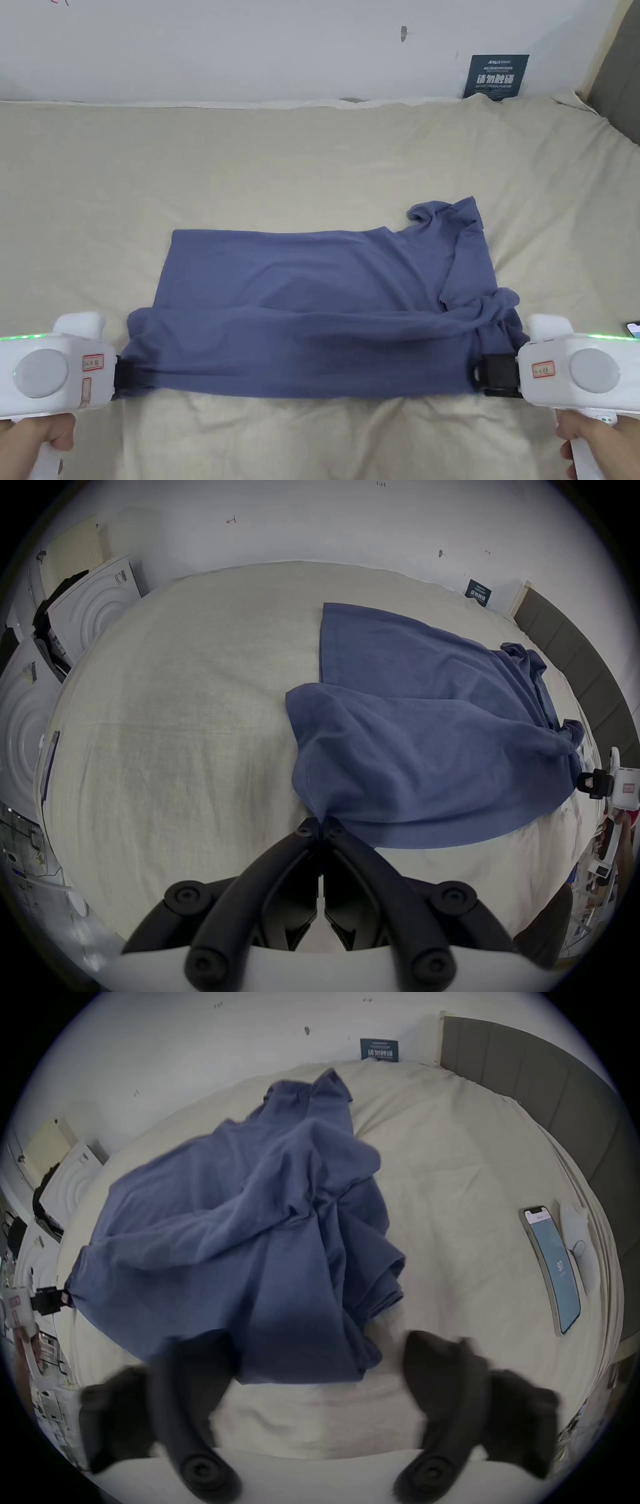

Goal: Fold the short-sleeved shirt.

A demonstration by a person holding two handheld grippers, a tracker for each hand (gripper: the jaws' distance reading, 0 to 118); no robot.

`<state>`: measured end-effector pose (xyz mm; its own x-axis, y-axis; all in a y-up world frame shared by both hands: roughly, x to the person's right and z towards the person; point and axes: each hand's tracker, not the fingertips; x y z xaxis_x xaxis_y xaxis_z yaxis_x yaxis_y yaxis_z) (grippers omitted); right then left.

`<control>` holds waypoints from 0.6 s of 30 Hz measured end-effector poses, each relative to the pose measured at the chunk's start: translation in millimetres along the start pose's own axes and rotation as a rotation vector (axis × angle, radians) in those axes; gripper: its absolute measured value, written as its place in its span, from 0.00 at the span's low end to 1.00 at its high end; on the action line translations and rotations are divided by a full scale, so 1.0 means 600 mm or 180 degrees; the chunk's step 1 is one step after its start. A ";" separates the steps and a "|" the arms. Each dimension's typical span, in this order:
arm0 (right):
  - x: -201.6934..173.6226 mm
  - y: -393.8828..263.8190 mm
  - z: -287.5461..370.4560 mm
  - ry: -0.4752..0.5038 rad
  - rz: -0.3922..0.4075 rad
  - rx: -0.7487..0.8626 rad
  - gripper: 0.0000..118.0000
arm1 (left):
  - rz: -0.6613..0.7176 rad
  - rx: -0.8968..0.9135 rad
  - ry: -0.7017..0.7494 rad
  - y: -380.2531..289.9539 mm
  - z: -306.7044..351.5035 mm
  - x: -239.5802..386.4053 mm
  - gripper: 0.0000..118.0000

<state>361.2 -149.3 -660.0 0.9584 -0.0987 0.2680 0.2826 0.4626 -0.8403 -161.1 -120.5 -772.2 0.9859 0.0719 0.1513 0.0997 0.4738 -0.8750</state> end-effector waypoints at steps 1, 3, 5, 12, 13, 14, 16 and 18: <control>0.005 0.000 -0.003 0.0058 0.0133 0.0011 0.27 | -0.0008 -0.0015 -0.0002 0.012 -0.017 -0.024 0.00; 0.018 -0.001 -0.002 0.0216 0.0190 0.0056 0.20 | -0.0047 -0.0030 0.0027 0.016 -0.015 -0.022 0.00; 0.021 0.000 0.016 0.0283 0.0207 0.0037 0.20 | -0.0103 -0.0025 0.0048 0.017 -0.008 -0.021 0.00; 0.038 -0.026 0.079 0.0423 0.0138 0.0119 0.19 | -0.0114 0.0026 0.0063 -0.001 0.034 -0.036 0.00; 0.041 -0.035 0.087 0.0441 0.0155 0.0116 0.19 | -0.0130 -0.0001 0.0010 -0.014 0.041 -0.037 0.00; 0.039 -0.050 0.103 0.0422 0.0137 0.0149 0.19 | -0.0120 -0.0035 -0.0032 -0.024 0.045 -0.045 0.00; 0.046 -0.078 0.118 0.0505 0.0114 0.0106 0.19 | -0.0095 -0.0061 -0.0031 -0.053 0.058 -0.058 0.00; 0.057 -0.109 0.122 0.0542 0.0076 0.0059 0.19 | -0.0068 -0.0094 -0.0058 -0.085 0.075 -0.057 0.00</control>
<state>372.6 -118.3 -561.3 0.9583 -0.2345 0.1631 0.2604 0.4827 -0.8362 -205.8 -107.5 -711.9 0.9809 0.0781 0.1783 0.1250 0.4493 -0.8846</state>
